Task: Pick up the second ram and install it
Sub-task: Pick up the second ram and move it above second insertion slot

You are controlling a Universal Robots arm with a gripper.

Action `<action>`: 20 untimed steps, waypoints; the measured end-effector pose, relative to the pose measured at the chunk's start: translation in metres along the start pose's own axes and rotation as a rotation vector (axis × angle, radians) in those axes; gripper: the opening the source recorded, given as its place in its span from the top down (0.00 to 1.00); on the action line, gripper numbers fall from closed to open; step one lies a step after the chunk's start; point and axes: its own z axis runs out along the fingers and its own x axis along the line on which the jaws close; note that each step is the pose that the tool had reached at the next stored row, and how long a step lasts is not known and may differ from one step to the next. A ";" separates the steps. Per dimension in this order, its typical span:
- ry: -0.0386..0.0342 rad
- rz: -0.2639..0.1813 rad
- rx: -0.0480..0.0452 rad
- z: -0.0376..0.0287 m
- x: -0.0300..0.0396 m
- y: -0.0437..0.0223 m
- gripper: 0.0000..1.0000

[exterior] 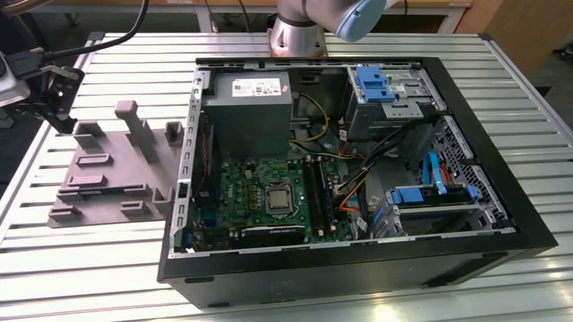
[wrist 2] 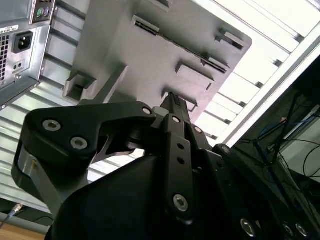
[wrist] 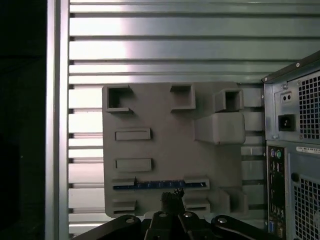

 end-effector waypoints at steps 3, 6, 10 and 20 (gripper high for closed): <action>0.0014 -0.031 -0.0007 0.0000 0.0000 0.0000 0.89; 0.0030 -0.067 -0.0014 0.0001 0.0000 0.0000 0.89; 0.0051 -0.114 -0.0024 0.0002 0.0000 0.0000 0.89; 0.0123 -0.277 -0.0060 0.0017 0.0002 -0.0001 0.89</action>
